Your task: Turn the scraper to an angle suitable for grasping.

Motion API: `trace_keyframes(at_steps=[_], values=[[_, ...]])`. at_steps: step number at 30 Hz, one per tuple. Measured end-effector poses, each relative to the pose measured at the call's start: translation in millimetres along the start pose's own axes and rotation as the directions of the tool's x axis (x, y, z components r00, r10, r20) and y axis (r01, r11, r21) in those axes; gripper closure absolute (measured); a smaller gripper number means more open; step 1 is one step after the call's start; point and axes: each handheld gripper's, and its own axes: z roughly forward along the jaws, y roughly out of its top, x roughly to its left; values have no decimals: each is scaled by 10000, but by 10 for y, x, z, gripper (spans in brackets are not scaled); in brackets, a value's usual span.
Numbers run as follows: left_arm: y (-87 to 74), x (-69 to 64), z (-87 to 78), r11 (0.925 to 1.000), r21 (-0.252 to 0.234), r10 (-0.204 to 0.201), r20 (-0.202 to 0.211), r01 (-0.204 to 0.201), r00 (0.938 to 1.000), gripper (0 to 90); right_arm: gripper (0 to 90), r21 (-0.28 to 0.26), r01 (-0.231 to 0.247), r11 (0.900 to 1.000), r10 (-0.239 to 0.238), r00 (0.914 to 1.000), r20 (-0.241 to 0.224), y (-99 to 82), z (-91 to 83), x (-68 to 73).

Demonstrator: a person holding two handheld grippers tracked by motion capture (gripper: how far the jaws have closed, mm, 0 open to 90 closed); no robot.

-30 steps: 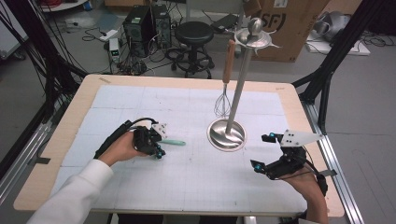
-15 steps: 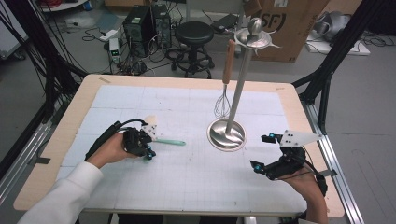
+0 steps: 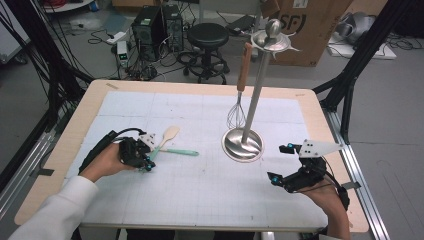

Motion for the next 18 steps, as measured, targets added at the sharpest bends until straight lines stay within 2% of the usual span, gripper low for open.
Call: trace_keyframes(at_steps=[11, 18], values=[[-193, 72, -84, 9994, 193, -272, -309, 278, 9992, 900, 6, 20, 0, 10000, 0, 10000, 39, -9, 16, -5], [-198, 63, -119, 9996, -18, -279, -356, 278, 9990, 899, 6, 38, -31, 10000, 31, 10000, 23, -8, 21, -2]])
